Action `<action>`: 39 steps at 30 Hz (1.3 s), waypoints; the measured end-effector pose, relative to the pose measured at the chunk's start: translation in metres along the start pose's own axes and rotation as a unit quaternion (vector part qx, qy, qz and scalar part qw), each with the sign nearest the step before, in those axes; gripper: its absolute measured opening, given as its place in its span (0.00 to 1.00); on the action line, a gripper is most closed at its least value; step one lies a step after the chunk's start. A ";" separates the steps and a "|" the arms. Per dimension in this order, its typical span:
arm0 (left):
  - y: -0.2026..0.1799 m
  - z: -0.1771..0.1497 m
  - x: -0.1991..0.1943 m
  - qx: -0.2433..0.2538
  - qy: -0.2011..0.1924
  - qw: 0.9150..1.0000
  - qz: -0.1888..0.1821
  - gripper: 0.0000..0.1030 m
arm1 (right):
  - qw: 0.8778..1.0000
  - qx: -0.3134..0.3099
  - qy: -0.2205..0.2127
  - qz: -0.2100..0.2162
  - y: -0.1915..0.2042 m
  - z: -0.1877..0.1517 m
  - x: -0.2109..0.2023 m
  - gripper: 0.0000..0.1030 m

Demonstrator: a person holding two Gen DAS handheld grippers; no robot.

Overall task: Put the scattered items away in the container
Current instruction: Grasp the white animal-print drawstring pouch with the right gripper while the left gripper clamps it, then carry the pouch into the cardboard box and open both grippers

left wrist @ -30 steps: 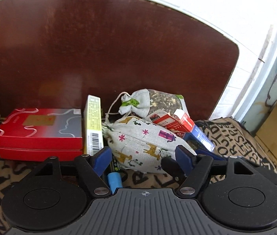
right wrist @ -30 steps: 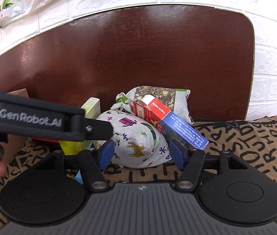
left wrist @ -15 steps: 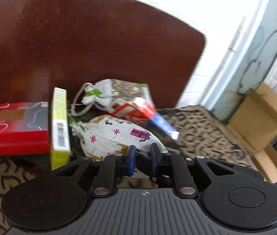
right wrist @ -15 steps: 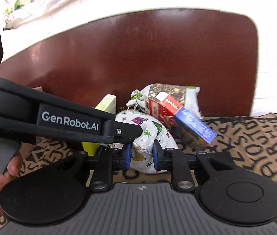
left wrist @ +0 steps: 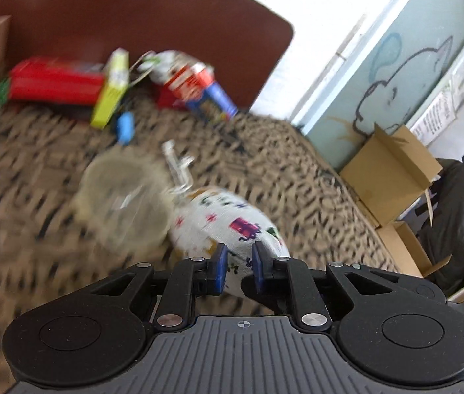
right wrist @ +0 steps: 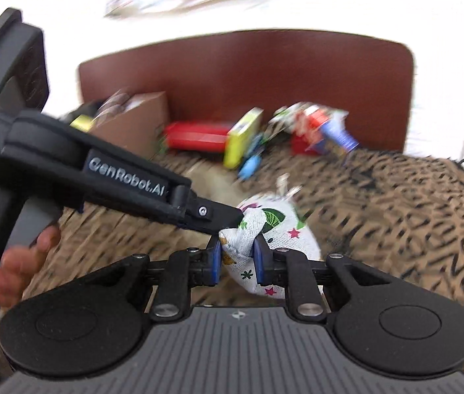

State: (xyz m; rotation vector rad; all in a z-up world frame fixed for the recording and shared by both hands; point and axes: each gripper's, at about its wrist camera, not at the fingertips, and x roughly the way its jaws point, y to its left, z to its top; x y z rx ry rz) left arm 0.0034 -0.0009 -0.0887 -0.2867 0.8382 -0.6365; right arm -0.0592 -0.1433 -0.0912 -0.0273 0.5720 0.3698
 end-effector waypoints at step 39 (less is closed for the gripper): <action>0.043 -0.020 0.045 -0.025 0.048 0.998 -0.040 0.69 | 0.989 0.107 0.081 0.055 -0.005 -0.015 0.038 0.59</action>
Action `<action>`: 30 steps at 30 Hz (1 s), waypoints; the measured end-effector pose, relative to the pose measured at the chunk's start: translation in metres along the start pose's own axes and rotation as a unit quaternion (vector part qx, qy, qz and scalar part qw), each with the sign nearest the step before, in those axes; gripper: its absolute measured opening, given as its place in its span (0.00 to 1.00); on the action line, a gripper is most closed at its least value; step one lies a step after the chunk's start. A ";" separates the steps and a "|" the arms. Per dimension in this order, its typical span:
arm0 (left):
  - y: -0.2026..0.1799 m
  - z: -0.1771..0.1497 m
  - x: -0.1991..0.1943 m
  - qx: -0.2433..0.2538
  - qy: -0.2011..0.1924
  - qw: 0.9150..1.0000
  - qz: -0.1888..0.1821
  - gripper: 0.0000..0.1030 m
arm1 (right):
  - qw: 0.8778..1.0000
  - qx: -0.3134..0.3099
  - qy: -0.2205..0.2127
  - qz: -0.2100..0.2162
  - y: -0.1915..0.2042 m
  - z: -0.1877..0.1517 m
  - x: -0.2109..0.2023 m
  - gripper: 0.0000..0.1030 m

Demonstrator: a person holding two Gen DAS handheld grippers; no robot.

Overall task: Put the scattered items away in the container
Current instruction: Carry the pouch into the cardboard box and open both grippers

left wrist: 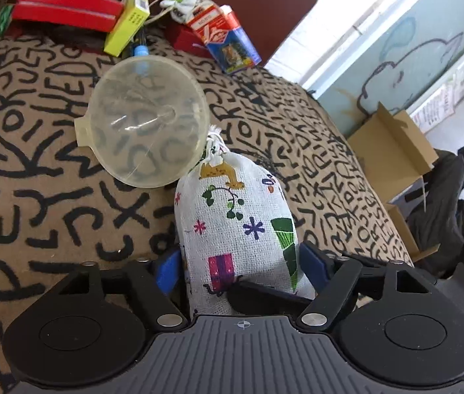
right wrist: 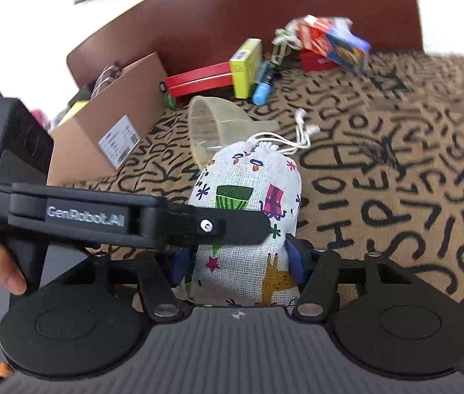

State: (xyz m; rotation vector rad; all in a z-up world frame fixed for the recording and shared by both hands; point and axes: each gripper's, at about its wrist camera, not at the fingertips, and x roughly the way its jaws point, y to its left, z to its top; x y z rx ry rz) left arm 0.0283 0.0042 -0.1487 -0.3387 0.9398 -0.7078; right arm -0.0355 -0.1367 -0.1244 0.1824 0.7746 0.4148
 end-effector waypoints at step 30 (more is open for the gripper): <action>0.142 0.107 -0.358 -0.030 -0.322 0.929 0.181 0.72 | 0.934 -0.245 -0.160 0.204 0.329 0.175 0.084 0.58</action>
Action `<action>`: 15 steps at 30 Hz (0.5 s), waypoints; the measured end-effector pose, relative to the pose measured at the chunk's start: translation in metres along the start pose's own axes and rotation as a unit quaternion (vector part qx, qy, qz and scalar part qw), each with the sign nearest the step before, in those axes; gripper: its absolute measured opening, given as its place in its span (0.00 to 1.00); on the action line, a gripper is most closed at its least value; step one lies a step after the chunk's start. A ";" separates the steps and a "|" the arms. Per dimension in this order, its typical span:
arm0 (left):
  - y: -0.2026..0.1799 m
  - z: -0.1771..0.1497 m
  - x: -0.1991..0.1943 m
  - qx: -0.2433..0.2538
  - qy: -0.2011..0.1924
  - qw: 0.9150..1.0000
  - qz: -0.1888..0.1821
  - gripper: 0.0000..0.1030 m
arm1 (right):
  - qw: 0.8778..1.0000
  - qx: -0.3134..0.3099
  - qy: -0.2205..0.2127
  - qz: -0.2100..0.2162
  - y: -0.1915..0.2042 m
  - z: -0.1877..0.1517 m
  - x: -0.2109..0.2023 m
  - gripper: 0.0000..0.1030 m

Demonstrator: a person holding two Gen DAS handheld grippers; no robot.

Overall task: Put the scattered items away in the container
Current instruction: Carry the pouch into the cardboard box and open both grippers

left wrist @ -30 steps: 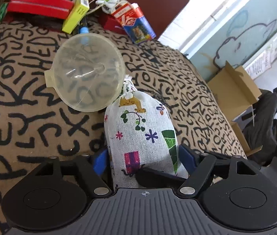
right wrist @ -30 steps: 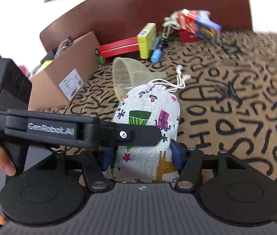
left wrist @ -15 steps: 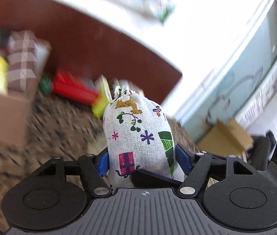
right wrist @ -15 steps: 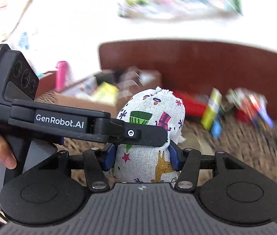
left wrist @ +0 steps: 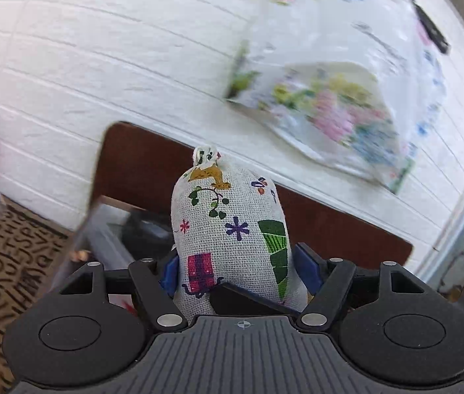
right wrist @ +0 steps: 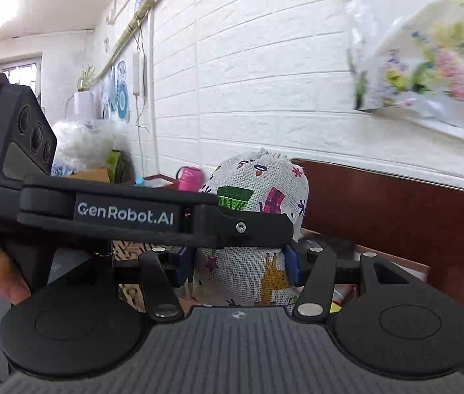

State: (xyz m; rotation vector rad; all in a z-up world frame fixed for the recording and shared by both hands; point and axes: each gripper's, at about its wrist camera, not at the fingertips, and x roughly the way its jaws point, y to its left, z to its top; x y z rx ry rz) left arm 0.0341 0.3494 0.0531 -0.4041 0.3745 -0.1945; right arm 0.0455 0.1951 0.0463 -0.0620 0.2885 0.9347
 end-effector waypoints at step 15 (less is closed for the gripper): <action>0.127 -0.018 0.044 -0.048 0.063 0.991 0.112 0.81 | 0.993 0.003 0.116 0.005 -0.003 -0.056 0.095 0.58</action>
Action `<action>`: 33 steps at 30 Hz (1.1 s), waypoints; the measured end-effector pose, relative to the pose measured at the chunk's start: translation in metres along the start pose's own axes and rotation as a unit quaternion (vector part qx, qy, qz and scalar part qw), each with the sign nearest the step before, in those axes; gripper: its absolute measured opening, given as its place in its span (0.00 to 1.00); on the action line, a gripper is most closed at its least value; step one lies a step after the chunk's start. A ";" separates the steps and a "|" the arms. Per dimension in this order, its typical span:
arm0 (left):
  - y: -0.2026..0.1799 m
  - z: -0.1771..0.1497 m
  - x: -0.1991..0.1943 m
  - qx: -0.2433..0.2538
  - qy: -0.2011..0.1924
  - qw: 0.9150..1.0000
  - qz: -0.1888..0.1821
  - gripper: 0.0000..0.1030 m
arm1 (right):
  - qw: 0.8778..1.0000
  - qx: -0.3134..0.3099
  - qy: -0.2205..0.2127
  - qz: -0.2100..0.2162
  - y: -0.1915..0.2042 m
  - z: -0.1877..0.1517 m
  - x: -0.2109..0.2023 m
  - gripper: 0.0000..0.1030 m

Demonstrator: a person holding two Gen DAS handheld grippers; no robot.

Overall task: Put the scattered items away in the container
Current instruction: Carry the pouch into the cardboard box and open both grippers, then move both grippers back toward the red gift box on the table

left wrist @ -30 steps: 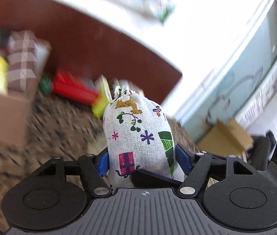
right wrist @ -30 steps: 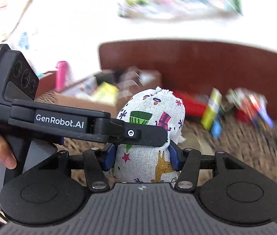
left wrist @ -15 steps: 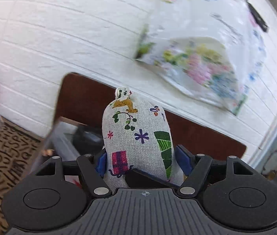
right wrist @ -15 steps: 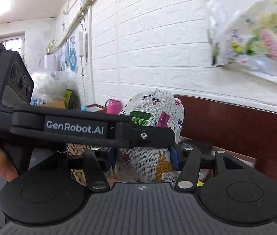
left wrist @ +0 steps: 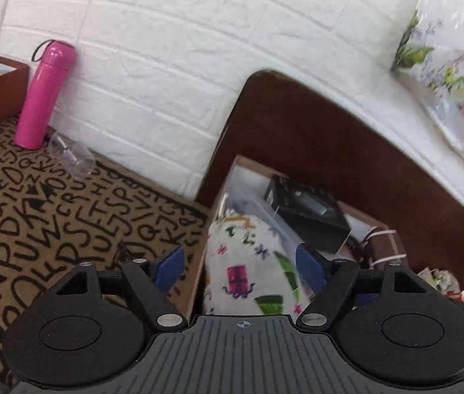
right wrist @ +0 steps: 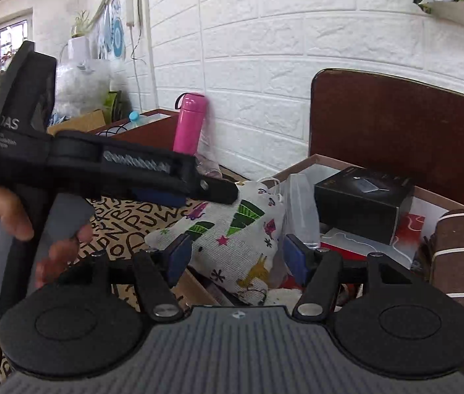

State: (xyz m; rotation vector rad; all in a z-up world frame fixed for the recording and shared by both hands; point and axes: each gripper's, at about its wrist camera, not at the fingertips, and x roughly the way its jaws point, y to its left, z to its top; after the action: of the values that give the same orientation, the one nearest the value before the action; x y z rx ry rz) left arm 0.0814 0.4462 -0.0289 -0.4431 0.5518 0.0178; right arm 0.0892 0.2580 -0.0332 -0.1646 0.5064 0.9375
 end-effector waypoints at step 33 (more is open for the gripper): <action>-0.087 -0.041 -0.002 0.087 0.000 0.996 0.029 1.00 | 0.999 -0.020 -0.019 -0.028 0.002 -0.001 -0.017 0.95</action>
State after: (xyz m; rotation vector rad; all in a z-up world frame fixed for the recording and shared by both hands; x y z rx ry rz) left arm 0.0706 0.3505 -0.0241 -0.2571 0.5616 0.0255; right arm 0.0791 0.2464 -0.0259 -0.1968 0.4465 0.8941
